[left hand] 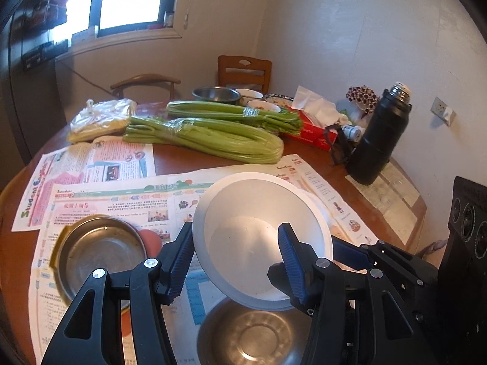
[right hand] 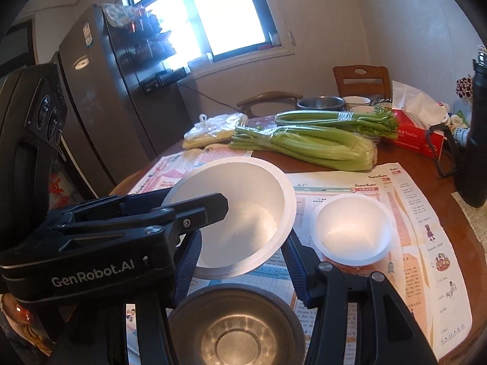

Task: Organize plates and bowls
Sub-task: 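Lift the white paper bowl with the left tool and lower it into the steel bowl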

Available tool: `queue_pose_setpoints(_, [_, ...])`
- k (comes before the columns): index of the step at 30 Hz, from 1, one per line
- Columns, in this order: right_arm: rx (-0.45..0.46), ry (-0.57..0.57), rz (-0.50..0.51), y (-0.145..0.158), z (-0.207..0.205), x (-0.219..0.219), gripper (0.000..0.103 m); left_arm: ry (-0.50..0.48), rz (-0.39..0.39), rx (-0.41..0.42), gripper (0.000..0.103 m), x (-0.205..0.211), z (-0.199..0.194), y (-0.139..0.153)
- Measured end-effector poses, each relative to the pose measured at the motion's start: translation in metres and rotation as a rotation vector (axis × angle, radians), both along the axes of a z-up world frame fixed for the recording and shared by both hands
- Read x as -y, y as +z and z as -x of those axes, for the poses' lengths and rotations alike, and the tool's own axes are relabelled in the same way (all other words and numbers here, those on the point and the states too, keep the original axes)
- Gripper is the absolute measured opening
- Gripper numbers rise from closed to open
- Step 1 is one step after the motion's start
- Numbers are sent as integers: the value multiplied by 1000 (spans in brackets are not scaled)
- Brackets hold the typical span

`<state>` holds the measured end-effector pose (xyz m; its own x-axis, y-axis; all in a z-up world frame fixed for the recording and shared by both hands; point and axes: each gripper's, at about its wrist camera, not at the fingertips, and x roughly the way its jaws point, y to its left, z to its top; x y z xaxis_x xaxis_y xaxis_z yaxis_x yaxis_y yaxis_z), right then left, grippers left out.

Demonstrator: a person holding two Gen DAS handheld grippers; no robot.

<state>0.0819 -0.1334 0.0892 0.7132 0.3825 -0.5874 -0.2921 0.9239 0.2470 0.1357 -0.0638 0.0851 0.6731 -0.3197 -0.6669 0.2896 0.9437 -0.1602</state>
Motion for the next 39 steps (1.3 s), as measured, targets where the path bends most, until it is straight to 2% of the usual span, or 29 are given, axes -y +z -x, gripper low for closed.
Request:
queue_pose_setpoints(9, [23, 1, -14, 23, 30, 14, 54, -18, 3, 30, 56, 11, 30, 26])
queue_pose_setpoints(21, [37, 7, 3, 31, 54, 20, 55, -41, 1, 25, 56, 20, 51, 31])
queue_pose_setpoints(31, [7, 34, 24, 23, 67, 14, 55, -15, 13, -1, 56, 10, 66, 13])
queue_pose_setpoints(39, [-26, 62, 57, 5, 76, 0, 55, 2, 7, -32, 56, 3, 76, -8])
